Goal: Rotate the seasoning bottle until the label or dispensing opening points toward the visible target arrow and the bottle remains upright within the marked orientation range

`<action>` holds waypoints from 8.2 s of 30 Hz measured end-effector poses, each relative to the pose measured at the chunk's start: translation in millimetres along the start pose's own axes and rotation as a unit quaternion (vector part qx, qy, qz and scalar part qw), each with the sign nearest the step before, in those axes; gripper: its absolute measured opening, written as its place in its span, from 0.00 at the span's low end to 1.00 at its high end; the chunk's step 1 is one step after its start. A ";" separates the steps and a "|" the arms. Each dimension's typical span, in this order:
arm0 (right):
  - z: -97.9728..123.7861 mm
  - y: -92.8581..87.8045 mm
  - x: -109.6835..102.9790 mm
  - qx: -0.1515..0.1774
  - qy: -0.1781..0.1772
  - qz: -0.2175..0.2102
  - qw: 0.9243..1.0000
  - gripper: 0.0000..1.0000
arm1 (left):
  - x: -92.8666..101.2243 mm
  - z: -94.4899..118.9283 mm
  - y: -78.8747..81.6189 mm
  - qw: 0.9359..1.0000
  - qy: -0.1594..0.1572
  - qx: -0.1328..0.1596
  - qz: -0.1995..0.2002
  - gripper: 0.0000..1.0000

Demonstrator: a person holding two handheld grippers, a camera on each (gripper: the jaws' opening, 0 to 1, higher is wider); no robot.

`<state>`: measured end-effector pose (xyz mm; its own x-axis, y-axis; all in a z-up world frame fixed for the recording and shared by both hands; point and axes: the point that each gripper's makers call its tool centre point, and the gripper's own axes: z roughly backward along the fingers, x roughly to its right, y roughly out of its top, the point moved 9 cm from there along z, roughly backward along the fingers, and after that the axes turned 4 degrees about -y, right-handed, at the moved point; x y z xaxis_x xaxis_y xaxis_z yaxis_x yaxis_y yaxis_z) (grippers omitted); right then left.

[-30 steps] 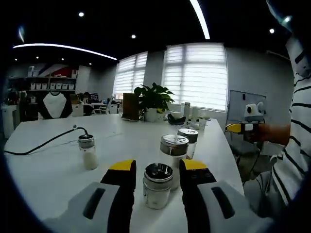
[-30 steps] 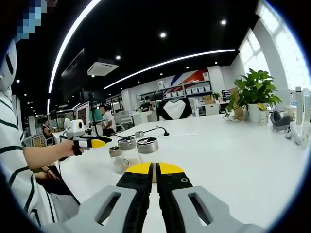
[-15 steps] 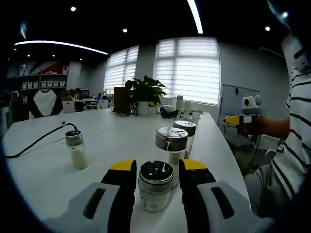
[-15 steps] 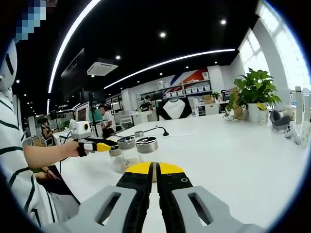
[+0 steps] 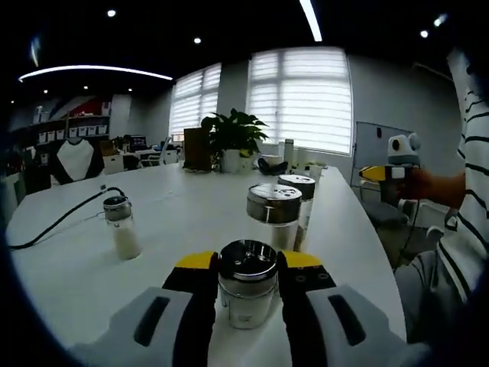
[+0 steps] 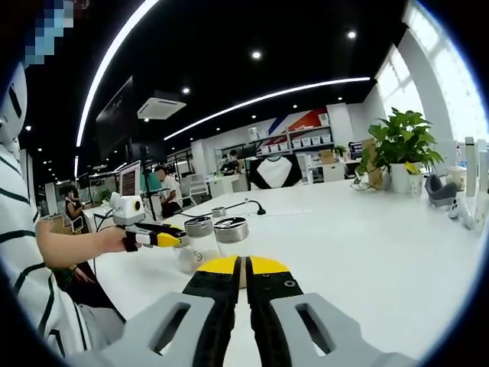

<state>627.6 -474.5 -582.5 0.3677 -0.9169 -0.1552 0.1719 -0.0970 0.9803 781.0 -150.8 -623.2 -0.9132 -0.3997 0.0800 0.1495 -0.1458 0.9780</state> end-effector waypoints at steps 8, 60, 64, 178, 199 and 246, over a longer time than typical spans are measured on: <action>-0.3 -0.5 1.3 -0.001 -0.004 -0.002 1.000 0.00 | 1.8 -0.5 -4.9 0.998 0.038 0.028 0.031 0.33; 5.5 3.2 5.9 0.000 -0.010 0.003 1.000 0.00 | -1.0 11.4 10.0 0.997 0.028 0.062 0.022 0.37; 6.5 2.2 6.0 0.000 -0.012 0.003 1.000 0.00 | -2.4 8.1 4.3 0.998 0.030 0.047 0.017 0.37; 3.6 -12.2 11.5 -0.007 -0.026 -0.020 0.999 0.00 | -6.5 18.1 -12.5 0.988 0.103 0.089 0.074 0.52; -0.8 -7.8 -0.7 -0.009 -0.008 -0.008 1.000 0.00 | 1.1 -6.3 -17.5 0.998 0.038 0.029 0.043 0.50; 5.8 -16.4 1.1 -0.016 -0.013 -0.025 0.999 0.00 | 9.0 6.0 11.9 0.994 0.086 0.060 -0.010 0.37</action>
<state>619.8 -476.3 -598.1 0.3332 -0.9213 -0.2004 0.2180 -0.1315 0.9670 772.4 -150.7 -609.7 -0.8354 -0.5484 0.0367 0.0761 -0.0493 0.9959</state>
